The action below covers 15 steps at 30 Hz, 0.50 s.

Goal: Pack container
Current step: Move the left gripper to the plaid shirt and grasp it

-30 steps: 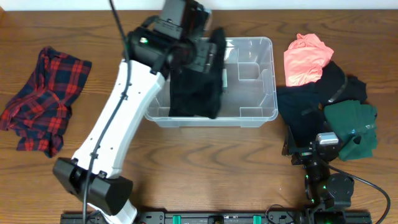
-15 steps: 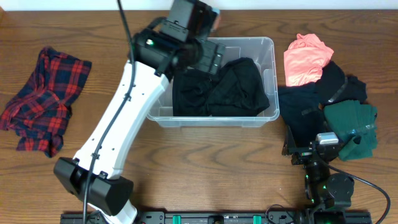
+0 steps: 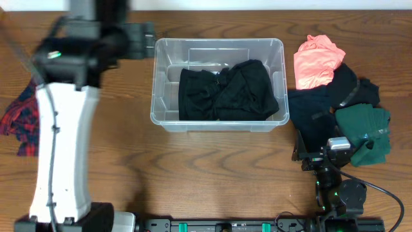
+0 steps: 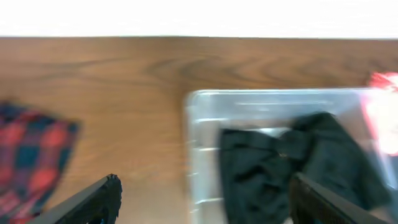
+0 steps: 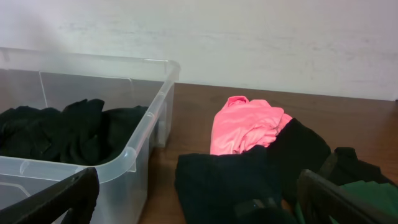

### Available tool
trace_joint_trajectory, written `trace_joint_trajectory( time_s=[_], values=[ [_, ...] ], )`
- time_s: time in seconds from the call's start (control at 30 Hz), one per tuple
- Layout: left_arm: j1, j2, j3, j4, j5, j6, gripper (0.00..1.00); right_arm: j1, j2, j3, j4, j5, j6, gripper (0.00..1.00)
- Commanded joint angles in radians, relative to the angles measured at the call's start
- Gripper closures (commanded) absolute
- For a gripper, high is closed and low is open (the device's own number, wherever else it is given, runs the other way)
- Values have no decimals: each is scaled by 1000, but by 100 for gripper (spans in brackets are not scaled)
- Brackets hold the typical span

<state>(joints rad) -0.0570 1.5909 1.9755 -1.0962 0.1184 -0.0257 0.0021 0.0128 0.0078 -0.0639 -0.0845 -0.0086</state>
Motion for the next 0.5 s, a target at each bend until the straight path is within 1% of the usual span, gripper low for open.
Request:
trace_joint_trajectory(
  time_s=[0.0, 0.23, 0.27, 0.47],
  values=[
    [93, 10, 12, -50, -66, 9, 14, -8, -4, -2, -3, 6, 8, 1],
    [261, 77, 11, -116, -90, 8, 13, -8, -4, -2, -3, 6, 8, 1],
    [277, 90, 11, -123, -91, 5, 9, -8, -4, -2, -3, 6, 8, 1],
    [358, 199, 10, -194, -173, -3, 3, -8, -4, -2, -3, 6, 8, 1]
  ],
)
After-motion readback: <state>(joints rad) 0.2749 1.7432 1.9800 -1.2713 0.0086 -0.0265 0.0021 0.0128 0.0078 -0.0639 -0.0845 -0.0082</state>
